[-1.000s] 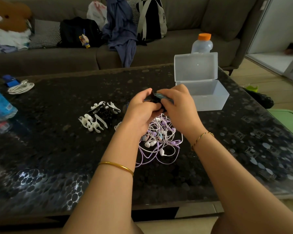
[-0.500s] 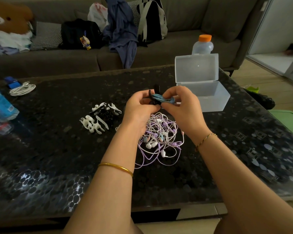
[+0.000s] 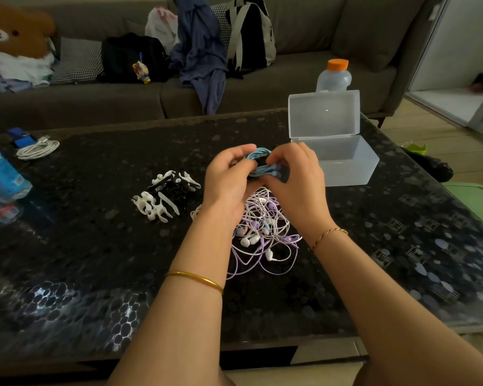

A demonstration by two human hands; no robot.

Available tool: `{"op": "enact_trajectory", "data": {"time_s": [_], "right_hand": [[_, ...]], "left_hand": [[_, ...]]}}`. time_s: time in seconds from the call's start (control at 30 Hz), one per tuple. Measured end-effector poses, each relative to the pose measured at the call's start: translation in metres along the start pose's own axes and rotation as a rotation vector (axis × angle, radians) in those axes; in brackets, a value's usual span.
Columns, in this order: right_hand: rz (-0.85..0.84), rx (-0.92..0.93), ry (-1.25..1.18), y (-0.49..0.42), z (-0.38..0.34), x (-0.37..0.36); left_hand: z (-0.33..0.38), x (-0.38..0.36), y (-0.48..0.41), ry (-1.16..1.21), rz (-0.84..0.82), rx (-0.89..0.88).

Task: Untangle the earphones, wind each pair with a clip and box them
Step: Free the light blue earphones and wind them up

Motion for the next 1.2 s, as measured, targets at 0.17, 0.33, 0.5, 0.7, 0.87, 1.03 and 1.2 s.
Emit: {"op": "enact_trajectory", "data": {"time_s": [0.17,0.33,0.5,0.7,0.87,1.03,1.2], "right_hand": [[-0.046,-0.118,-0.075,0.001,0.003,-0.005],[-0.211,-0.368,-0.355,0.002,0.005,-0.008],[-0.134,-0.53,-0.5,0.001,0.01,-0.003],[-0.125,-0.503,-0.444,-0.002,0.015,0.001],[-0.139,-0.483,-0.346,-0.003,0.016,0.003],[-0.208,-0.778,-0.739,0.009,0.014,-0.007],[-0.511,-0.819,-0.762,0.019,0.005,-0.023]], "left_hand": [[0.0,0.003,-0.002,-0.014,0.043,-0.038],[0.0,0.007,-0.007,-0.127,0.057,-0.098],[0.0,0.005,-0.006,-0.207,0.018,-0.144],[-0.001,0.0,-0.005,-0.183,-0.059,-0.141],[-0.003,-0.002,-0.004,-0.223,-0.094,-0.157],[0.002,-0.001,-0.006,-0.105,-0.007,-0.149],[0.005,-0.004,-0.004,-0.033,0.002,-0.131]]}}
Point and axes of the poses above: each hand's wrist, its own y-axis away from the middle knuckle, its own x-axis out of the back of the hand, z = x × y, the point moved 5 cm from there along -y, towards the middle knuckle, and after that the axes turned 7 degrees about z, right-handed, at the moved point
